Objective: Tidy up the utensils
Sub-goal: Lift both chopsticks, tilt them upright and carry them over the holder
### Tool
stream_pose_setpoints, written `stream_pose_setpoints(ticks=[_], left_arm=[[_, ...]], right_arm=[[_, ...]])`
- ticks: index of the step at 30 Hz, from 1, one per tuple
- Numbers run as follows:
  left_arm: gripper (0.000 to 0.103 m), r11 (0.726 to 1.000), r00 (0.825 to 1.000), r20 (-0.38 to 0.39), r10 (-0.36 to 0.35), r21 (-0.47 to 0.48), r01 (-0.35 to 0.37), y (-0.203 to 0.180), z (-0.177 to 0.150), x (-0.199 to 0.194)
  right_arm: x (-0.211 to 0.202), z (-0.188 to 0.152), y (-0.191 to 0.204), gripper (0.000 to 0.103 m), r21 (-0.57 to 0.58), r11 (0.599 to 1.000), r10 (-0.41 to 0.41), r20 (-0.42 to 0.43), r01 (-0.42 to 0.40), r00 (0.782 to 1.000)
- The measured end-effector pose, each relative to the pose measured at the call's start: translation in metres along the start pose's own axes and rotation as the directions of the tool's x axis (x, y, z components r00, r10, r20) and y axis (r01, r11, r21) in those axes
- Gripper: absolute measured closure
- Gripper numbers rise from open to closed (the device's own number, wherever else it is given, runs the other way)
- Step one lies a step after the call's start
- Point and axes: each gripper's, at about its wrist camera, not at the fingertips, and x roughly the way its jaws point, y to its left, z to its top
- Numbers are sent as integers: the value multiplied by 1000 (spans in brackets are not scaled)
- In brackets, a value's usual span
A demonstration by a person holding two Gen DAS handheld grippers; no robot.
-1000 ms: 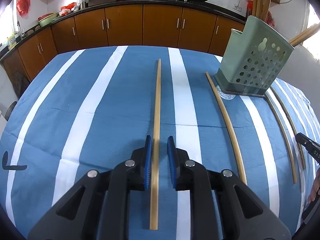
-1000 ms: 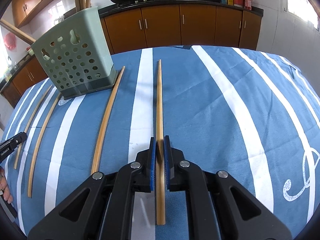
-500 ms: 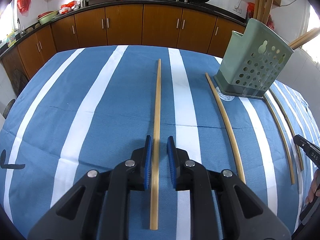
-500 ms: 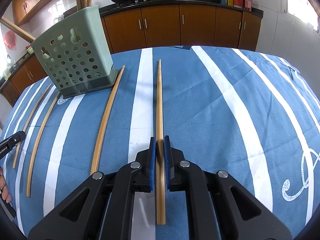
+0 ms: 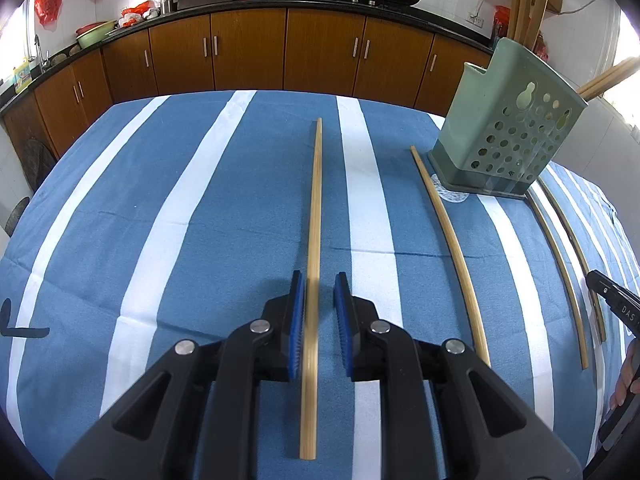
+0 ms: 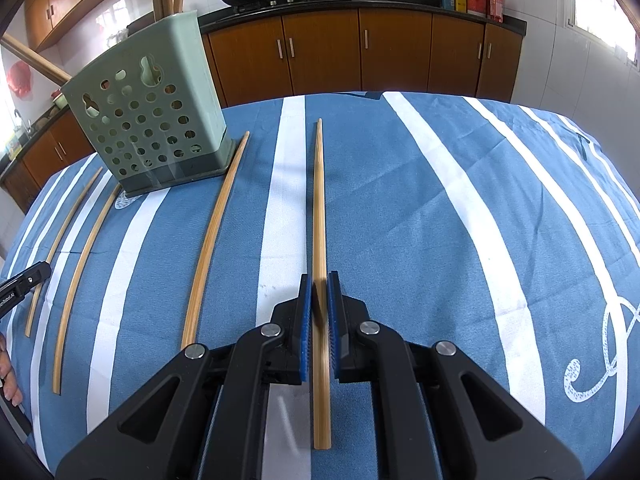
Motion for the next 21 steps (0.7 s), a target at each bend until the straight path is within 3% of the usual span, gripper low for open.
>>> stream_pose_setpoints(ticks=[11, 17, 21], left_arm=[[86, 999, 1000, -3, 7, 35, -7, -5, -10, -7], [95, 999, 1000, -4, 17, 40, -17, -5, -11, -7], [95, 998, 1000, 13, 15, 61, -16, -3, -8, -16]], right_arm=[[-2, -3, -2, 94, 15, 1000, 9, 1, -9, 1000], [-2, -2, -3, 95, 18, 1000, 15, 3, -15, 1000], [-16, -1, -4, 95, 6, 1000, 9, 54, -10, 998]])
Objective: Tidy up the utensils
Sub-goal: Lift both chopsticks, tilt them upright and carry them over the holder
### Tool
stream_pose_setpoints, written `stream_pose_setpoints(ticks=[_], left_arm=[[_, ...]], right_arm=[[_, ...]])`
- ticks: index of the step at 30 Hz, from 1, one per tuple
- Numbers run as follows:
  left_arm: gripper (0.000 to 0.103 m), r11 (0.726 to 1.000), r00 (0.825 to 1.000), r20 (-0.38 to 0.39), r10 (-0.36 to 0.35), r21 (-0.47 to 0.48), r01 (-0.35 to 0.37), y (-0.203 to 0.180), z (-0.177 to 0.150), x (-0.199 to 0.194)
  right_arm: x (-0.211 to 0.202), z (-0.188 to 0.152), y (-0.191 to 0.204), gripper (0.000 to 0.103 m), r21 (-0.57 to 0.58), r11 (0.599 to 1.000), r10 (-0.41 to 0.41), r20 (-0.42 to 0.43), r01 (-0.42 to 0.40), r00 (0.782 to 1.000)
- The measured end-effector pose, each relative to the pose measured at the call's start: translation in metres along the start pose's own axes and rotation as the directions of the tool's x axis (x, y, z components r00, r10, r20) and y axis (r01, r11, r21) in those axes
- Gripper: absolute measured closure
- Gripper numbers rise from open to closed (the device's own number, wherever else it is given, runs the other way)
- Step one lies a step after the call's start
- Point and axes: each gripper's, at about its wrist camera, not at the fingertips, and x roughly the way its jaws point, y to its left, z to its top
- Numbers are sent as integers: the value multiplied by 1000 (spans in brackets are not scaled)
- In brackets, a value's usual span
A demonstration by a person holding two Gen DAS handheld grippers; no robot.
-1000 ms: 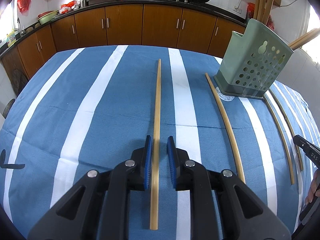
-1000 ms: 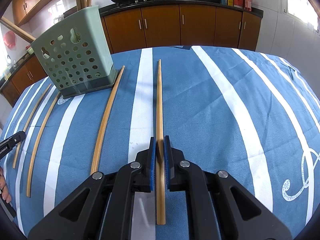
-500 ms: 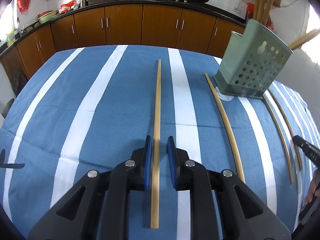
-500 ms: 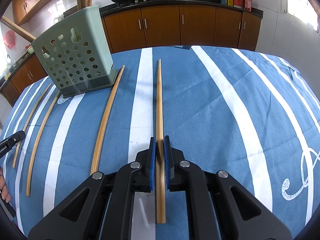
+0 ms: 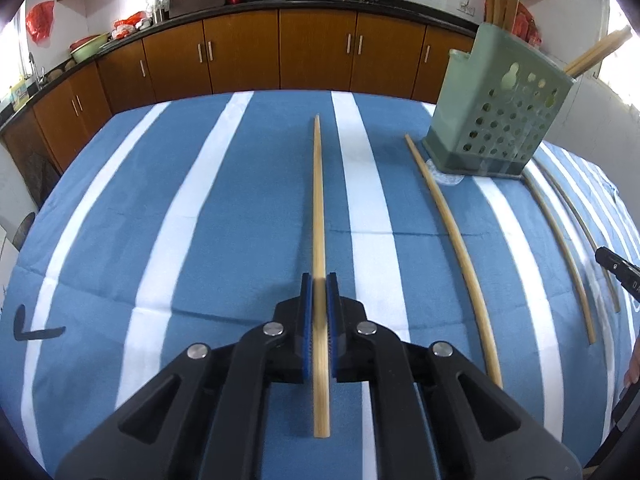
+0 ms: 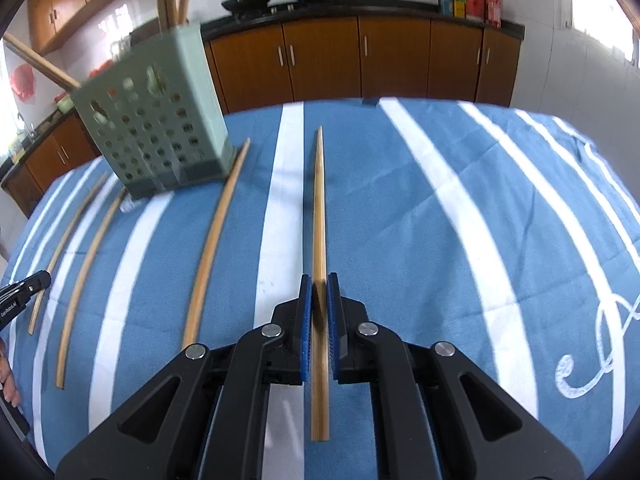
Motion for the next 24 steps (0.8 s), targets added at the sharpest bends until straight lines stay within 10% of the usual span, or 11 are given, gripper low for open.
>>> stream_pose_setpoints(ticks=[24], left_arm=[[96, 992, 915, 385, -122, 47, 113, -12, 76, -136]], right_arm=[[-107, 64, -4, 95, 30, 998, 46, 403, -63, 914]])
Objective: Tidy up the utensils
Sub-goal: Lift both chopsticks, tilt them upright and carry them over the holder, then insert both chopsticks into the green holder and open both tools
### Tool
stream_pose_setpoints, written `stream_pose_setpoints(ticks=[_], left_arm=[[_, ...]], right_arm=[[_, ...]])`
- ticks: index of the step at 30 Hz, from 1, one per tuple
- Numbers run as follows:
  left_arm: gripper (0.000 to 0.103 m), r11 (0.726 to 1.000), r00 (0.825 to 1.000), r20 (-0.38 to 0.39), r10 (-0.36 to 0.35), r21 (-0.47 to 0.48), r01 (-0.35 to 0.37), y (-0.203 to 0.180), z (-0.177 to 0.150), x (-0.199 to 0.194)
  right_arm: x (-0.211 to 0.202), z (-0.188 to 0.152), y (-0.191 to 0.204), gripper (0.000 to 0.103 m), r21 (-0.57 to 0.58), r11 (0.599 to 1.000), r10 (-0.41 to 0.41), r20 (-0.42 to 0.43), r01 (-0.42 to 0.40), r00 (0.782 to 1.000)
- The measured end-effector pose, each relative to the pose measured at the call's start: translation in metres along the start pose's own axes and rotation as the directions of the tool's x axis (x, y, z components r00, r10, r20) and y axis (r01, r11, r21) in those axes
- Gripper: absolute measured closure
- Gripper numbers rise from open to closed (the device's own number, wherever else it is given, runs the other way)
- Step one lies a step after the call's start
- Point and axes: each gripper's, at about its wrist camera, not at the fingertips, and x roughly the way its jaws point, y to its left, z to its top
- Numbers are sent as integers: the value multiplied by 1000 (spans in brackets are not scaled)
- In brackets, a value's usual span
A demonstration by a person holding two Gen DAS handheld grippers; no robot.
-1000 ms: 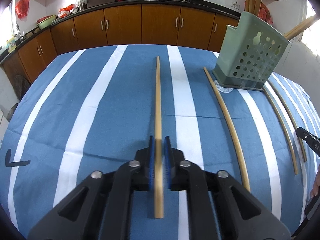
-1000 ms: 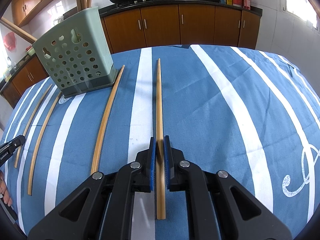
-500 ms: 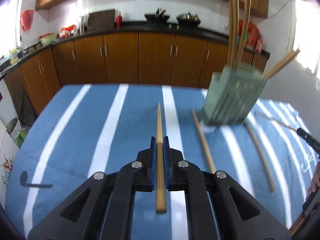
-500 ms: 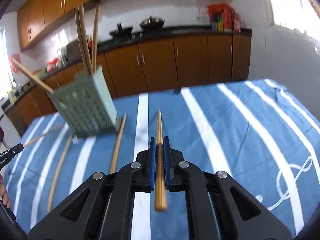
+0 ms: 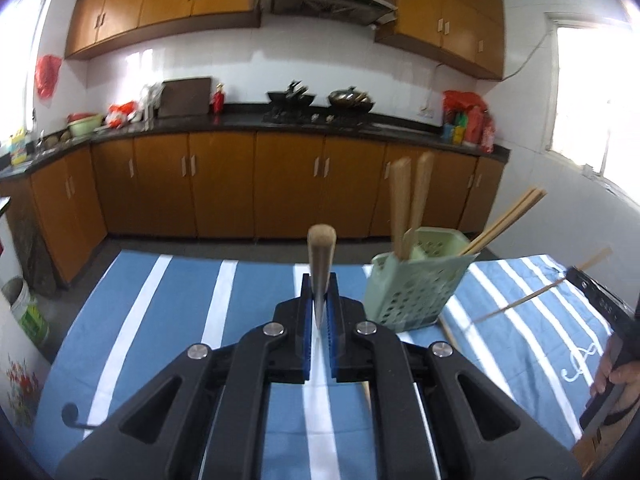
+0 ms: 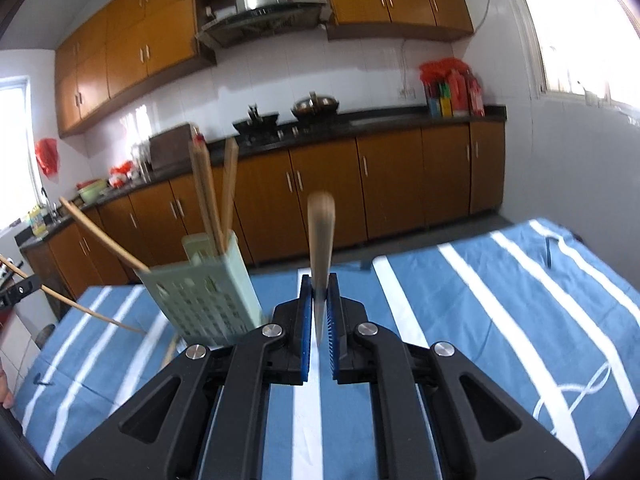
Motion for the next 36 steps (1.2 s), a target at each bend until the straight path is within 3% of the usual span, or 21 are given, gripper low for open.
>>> stream_pose_setpoints(ticks=[5, 11, 16, 22, 25, 27, 34, 36], left_arm=[[96, 994, 994, 18, -104, 23, 103, -16, 22, -20], [96, 980, 978, 69, -197, 33, 195, -36, 44, -39], [96, 979, 965, 161, -205, 17, 205, -49, 65, -39], [96, 982, 942, 293, -162, -43, 183, -56, 93, -27], [96, 985, 941, 306, -143, -50, 166, -62, 100, -10], [96, 987, 953, 268, -139, -44, 156, -66, 96, 10], [95, 991, 975, 184, -122, -36, 131, -67, 74, 56], [95, 993, 973, 202, -109, -17, 114, -68, 69, 56]], right_arm=[[-22, 30, 15, 95, -1, 995, 97, 70, -97, 993], [-41, 60, 33, 95, -7, 978, 208, 156, -210, 966], [-35, 75, 52, 95, -22, 973, 230, 225, -231, 947], [-17, 80, 66, 95, -37, 976, 217, 272, -215, 938], [-2, 79, 70, 95, -44, 979, 203, 267, -199, 942], [8, 75, 73, 95, -50, 982, 190, 250, -184, 949], [38, 60, 72, 95, -30, 982, 188, 127, -186, 974], [40, 58, 71, 94, -19, 980, 197, 103, -197, 975]])
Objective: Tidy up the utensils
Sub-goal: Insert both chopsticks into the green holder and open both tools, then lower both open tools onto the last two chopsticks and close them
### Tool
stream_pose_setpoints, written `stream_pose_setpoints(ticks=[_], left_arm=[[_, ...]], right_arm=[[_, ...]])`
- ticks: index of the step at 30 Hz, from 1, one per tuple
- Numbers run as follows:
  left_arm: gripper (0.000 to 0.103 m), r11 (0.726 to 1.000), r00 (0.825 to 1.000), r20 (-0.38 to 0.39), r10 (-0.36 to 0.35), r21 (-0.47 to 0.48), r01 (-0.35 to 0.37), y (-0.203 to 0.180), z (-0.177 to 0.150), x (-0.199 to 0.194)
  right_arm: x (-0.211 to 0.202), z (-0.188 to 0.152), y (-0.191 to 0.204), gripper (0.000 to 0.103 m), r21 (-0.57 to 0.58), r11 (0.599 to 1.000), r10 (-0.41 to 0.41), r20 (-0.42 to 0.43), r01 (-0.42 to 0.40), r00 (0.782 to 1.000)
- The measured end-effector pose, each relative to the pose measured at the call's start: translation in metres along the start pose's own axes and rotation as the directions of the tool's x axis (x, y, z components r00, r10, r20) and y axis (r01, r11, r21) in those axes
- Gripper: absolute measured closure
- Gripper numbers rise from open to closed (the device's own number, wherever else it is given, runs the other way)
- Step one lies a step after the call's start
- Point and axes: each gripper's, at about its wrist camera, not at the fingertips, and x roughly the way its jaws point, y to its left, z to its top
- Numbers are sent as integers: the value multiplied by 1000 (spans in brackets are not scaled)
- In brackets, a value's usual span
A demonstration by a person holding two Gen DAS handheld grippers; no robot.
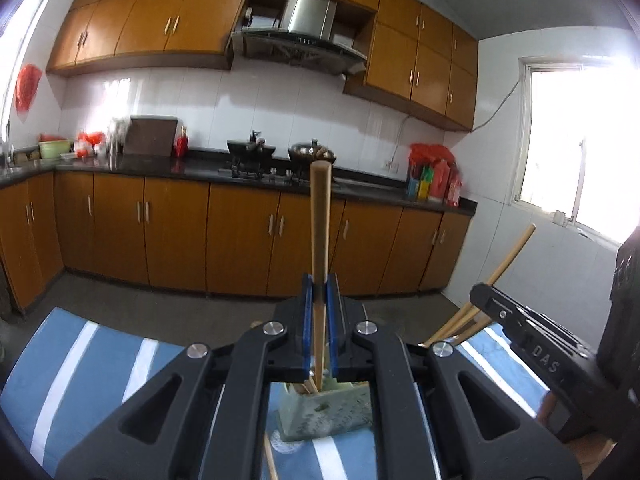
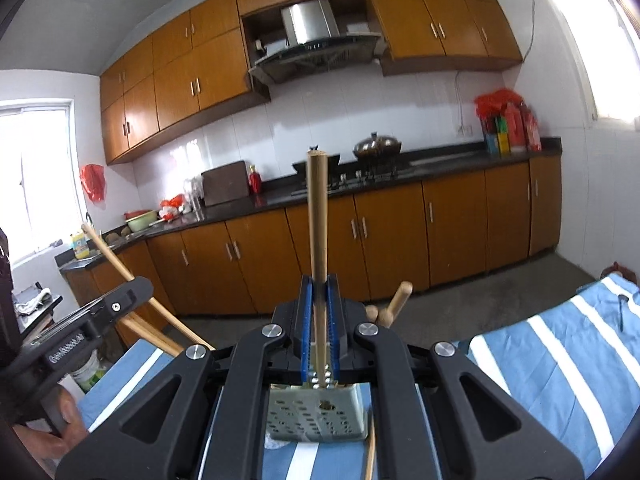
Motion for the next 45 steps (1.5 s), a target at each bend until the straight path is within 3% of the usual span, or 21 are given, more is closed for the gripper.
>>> stream_pose_setpoints(ticks=[2, 4, 9, 15, 20, 23, 26, 28, 30, 37, 38, 40, 45], left_arm=[[89, 1000, 1000, -3, -5, 5, 5, 2, -2, -1], [86, 1000, 1000, -4, -14, -1, 14, 3, -3, -2], [86, 1000, 1000, -14, -26, -18, 26, 5, -4, -6], [77, 999, 1000, 1, -11, -44, 11, 16, -9, -36], [70, 998, 995, -86, 49, -46, -53, 35, -41, -53], [69, 995, 974, -210, 82, -30, -90, 48, -81, -41], [69, 993, 930, -354, 98, -31, -116, 59, -123, -23], [69, 991, 899, -427, 102, -32, -127, 64, -150, -15], [69, 991, 879, -467, 96, -38, -128, 66, -167, -12], [68, 995, 860, -508, 57, -47, -94, 52, -183, -6], [68, 995, 858, -510, 55, -44, -90, 47, -188, -7], [68, 996, 852, -521, 53, -37, -84, 42, -191, -4], [68, 996, 828, -556, 71, -12, -93, 36, -198, 9]], right_arm=[[-2, -1, 2, 91, 1, 1000, 2, -6, -2, 1000], [-6, 0, 1, 82, 6, 1000, 3, -7, -3, 1000], [-13, 3, 4, 81, 15, 1000, 2, -8, -2, 1000], [-45, 1, 0, 76, 12, 1000, -13, 25, 13, 1000], [-58, -34, -19, 74, 4, 996, -89, -79, 90, 993], [-39, -74, -37, 74, 15, 993, -113, -248, 120, 962], [-11, -122, -45, 74, 29, 991, -107, -432, 133, 895], [2, -146, -44, 74, 39, 991, -89, -498, 124, 862], [8, -161, -40, 74, 50, 993, -63, -535, 106, 843], [28, -177, -21, 76, 1, 996, -67, -584, 84, 809], [29, -179, -22, 79, -5, 996, -77, -584, 91, 808], [27, -179, -24, 94, -28, 995, -98, -576, 101, 812], [21, -176, -40, 95, -43, 986, -157, -560, 161, 813]])
